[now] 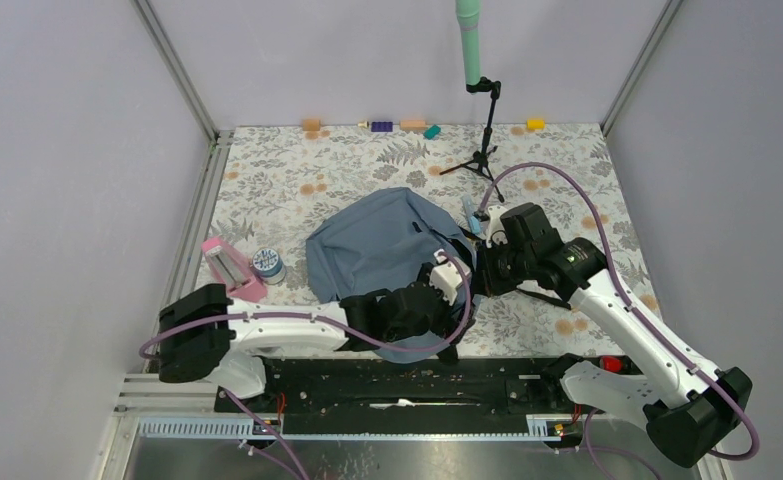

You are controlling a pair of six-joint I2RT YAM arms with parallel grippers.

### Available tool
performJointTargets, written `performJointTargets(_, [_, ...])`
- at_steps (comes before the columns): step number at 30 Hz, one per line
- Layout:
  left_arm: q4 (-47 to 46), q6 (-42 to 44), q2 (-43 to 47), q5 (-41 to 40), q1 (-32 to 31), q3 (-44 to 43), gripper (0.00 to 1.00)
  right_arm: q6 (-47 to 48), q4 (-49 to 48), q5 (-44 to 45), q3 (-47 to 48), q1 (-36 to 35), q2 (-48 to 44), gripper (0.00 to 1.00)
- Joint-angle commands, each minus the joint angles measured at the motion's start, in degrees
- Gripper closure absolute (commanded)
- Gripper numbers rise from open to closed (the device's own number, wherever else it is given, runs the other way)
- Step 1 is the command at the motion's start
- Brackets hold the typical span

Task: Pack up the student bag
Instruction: Zip the student bag at the center of the board.

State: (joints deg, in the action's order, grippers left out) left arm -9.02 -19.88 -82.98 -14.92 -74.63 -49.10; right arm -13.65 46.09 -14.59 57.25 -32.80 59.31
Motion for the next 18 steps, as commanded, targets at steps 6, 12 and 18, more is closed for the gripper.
performJointTargets(6, [-6.0, 4.0, -4.1, -9.7, -5.7, 3.4, 0.93, -1.3, 3.6, 13.5, 4.7, -0.6, 0.8, 1.00])
performJointTargets(12, [-5.4, 4.7, -1.9, -10.9, -9.9, 7.2, 1.00, 0.8, 4.4, 29.2, 9.2, -0.6, 5.8, 1.00])
performJointTargets(18, [0.0, 3.6, -2.2, -13.1, -14.0, 8.0, 1.00, 1.8, 3.0, 35.6, 14.5, -0.5, 14.5, 1.00])
